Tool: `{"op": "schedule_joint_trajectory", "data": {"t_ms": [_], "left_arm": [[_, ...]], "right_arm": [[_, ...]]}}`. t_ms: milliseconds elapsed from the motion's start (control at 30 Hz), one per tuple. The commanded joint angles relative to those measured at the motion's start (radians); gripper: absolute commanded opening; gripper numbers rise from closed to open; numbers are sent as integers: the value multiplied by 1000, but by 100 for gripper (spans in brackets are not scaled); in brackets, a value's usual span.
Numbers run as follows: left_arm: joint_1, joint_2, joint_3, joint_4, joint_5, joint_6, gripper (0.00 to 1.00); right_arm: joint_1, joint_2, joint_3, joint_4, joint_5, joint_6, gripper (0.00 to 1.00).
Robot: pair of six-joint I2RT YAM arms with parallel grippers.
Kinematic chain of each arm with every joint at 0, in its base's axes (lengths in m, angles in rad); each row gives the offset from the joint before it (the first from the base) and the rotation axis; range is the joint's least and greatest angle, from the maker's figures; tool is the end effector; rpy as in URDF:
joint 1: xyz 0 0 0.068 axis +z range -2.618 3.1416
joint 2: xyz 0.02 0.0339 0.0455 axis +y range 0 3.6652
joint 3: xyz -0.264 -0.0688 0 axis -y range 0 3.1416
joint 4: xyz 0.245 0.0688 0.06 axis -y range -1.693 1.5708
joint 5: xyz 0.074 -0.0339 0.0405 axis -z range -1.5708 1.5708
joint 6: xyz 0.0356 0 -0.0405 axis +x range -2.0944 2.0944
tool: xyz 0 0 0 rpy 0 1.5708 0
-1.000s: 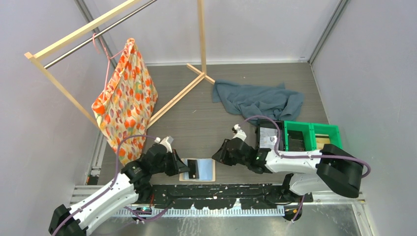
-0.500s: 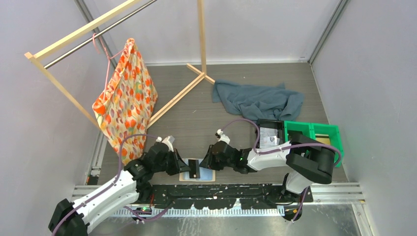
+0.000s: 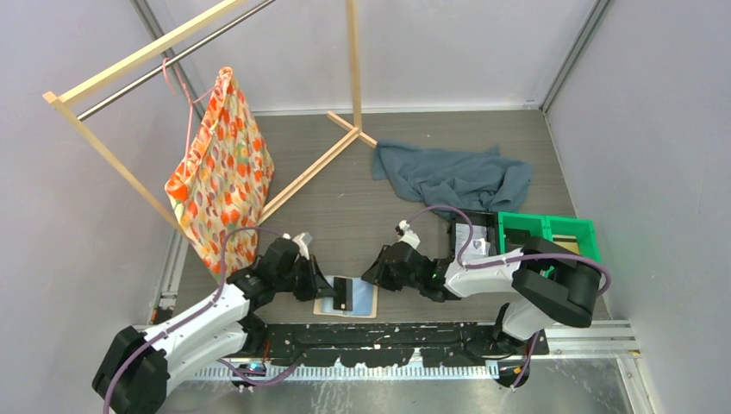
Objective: Take the credit cards out of the card holder
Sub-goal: Remove the credit card from the card holder.
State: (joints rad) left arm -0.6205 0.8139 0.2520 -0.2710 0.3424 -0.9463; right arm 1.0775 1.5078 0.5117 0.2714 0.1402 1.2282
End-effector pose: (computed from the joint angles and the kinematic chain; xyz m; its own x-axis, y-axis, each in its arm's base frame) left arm 0.1154 -0.0971 0.1461 -0.9454 -0.2636 -0.1918 -0.0607 0.7203 -0.6910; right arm 0.1316 0.2343 0.1315 -0.8802 0.3323 -0.3388 0.0193 0.7384 0.6741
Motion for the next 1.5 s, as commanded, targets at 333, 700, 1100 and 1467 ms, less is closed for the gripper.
{"op": "schedule_joint_trajectory", "data": {"t_ms": [333,700,1100,1467], "left_arm": [[54,54,76,60,66,64,0],[59,74,43,91,63,52,0],[67,47,36,79,66,52,1],[73,49,38,86,72,53,1]], "right_arm": [[-55,-35,-41,-157,93,-89,27],[-23,-251,-184,-95,59,77,61],[27,34,-158,223,9,154,35],[-9,-92,-216,85,88,134,1]]}}
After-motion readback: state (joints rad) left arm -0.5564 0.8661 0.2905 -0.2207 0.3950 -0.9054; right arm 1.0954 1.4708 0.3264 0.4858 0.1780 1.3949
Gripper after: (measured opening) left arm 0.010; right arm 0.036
